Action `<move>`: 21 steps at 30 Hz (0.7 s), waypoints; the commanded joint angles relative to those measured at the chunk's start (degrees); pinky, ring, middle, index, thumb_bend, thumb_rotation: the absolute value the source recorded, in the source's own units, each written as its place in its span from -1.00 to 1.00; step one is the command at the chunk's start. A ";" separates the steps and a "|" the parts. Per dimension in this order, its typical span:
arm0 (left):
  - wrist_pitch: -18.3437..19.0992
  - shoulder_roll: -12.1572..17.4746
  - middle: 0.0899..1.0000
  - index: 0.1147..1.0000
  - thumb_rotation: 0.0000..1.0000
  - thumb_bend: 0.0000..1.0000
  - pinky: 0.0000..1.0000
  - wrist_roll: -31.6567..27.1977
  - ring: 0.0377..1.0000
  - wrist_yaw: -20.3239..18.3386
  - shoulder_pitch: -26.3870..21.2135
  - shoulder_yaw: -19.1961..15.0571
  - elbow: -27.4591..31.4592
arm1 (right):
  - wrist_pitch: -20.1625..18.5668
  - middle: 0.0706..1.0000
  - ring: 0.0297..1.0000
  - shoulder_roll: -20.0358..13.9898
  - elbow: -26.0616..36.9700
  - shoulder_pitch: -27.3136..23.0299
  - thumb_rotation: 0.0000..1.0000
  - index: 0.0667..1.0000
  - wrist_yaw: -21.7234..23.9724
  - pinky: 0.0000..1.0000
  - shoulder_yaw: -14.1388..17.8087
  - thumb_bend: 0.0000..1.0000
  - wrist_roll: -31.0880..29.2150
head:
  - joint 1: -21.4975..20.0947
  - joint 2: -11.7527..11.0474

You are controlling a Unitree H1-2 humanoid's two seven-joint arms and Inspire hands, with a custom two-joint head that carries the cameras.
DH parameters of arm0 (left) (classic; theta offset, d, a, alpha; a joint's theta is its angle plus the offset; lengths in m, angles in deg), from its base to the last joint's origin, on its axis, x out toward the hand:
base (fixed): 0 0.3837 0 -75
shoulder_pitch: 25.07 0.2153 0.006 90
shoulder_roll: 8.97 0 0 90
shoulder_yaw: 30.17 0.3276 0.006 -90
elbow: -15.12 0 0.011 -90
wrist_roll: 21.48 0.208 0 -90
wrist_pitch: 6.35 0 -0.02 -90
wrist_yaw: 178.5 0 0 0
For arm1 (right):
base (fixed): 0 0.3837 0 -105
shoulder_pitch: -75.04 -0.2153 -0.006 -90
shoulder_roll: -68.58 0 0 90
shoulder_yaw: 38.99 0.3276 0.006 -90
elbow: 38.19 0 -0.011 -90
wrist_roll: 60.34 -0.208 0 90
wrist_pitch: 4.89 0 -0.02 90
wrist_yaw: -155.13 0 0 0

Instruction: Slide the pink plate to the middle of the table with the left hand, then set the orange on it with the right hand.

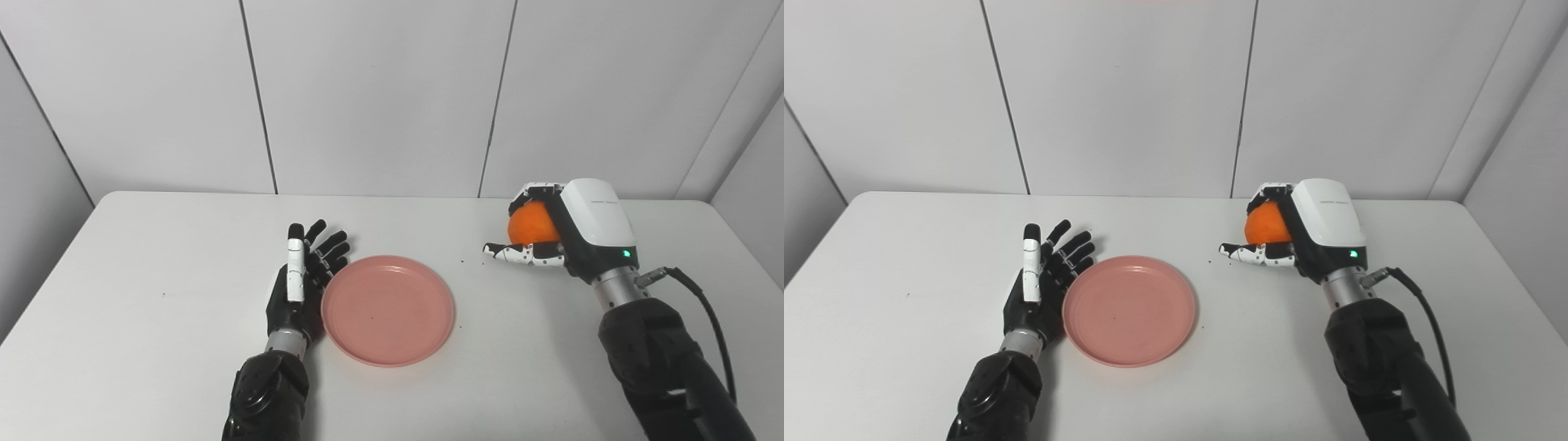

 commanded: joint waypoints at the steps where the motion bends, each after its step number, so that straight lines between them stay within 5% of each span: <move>1: 1.31 -1.14 0.45 0.66 0.70 0.77 0.73 0.82 0.60 1.67 2.42 0.04 -3.12 | 2.52 -0.64 -0.73 0.53 0.80 -2.72 -0.29 -0.46 -1.46 -0.78 0.19 0.04 0.16 | 0.38 -0.11; 9: 0.46 -1.88 0.47 0.64 0.67 0.78 0.70 1.13 0.60 1.98 2.45 0.02 -4.14 | 4.66 -0.63 -0.72 3.81 -1.02 -4.11 -0.35 -0.48 -2.09 -0.77 -1.91 0.04 0.10 | 2.82 -0.76; 21: -0.79 -2.44 0.43 0.60 0.63 0.79 0.59 1.92 0.56 2.10 2.61 -0.01 -5.02 | 4.20 -0.50 -0.61 8.22 -1.80 -5.71 0.01 -0.29 -1.16 -0.69 -4.74 0.08 2.62 | 2.95 -1.30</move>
